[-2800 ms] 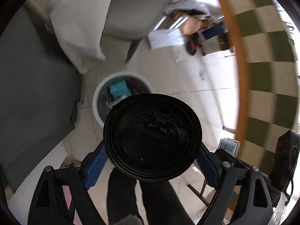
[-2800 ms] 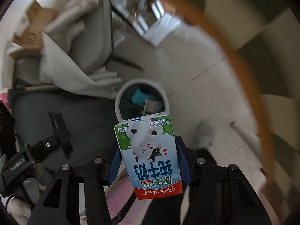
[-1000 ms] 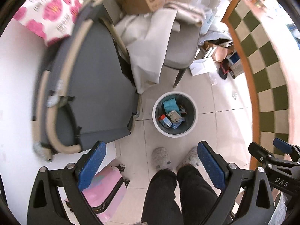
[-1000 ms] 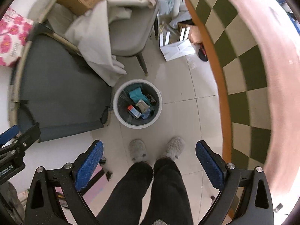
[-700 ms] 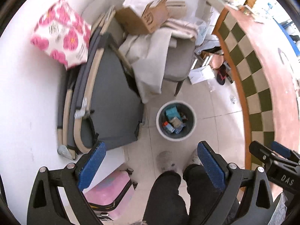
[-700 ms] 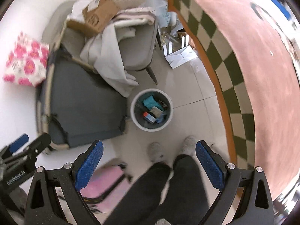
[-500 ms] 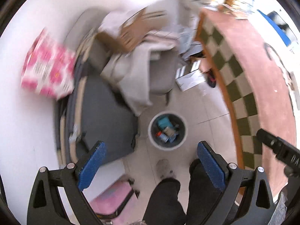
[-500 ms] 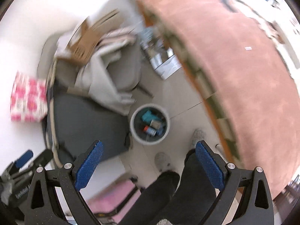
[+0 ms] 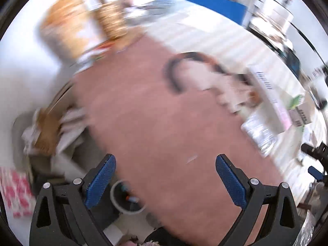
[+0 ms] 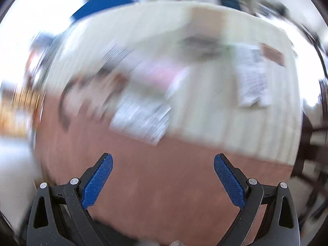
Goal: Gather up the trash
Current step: 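Move both tools back over the table, then grasp the Dental Doctor toothpaste box with the left gripper while the right grasps the white box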
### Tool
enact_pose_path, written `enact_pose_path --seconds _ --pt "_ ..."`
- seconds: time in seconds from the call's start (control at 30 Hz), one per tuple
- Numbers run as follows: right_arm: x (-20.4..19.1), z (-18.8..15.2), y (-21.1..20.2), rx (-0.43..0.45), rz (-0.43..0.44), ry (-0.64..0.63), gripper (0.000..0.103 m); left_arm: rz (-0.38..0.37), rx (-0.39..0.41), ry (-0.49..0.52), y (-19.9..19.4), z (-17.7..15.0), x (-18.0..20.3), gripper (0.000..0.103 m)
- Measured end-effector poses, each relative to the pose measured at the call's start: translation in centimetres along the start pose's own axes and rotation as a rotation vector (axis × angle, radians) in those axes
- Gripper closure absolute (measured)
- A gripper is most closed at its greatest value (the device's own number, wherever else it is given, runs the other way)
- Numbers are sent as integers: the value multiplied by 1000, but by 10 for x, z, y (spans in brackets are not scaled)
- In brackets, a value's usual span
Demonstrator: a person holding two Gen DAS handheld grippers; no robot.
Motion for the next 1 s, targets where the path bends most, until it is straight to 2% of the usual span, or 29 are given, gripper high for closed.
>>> enact_pose_path --seconds 0.13,0.27,0.43,0.5,0.57,0.6,0.63,0.67,0.73,0.8,0.83,0.9,0.93,1.0 --pt "53 89 19 -11 -4 203 3 -36 -75 62 57 59 74 3" --pt "67 152 36 -29 40 313 3 -108 -173 -39 108 104 119 3" --pt "51 197 57 -57 -2 285 3 -239 -327 -230 172 128 163 5" --pt "44 205 71 -83 -31 257 3 -250 -379 -262 194 130 176 5" --pt "38 210 85 -110 -54 233 3 -245 -397 -281 208 131 183 5" --pt "34 213 91 -124 -62 228 3 -237 -394 -284 214 133 185 14" --pt "35 213 93 -130 -64 225 3 -233 -390 -278 217 133 184 30" --pt "33 214 98 -141 -63 219 3 -219 -382 -260 216 134 185 30" --pt "29 214 103 -153 -63 203 3 -210 -356 -186 212 137 188 47" --pt "28 214 107 -158 -67 183 3 -193 -355 -90 208 137 189 47" --pt "27 214 108 -157 -73 168 11 -171 -339 -17 205 139 188 47" --pt "28 213 109 -147 -96 142 20 -81 -285 137 199 146 184 47" --pt "27 212 110 -142 -96 134 20 -40 -275 190 199 148 181 47" --pt "23 214 111 -136 -113 114 20 -10 -326 219 207 144 178 44"
Point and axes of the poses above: each gripper's, at about its wrist camera, not at the fingertips, and y roughly the way its jaws point, x to its right, z to its top, the point moved 7 cm from there along y, roughly the way its jaws point, and after that the axes turned 12 degrees about -z, right-handed, at the moved point
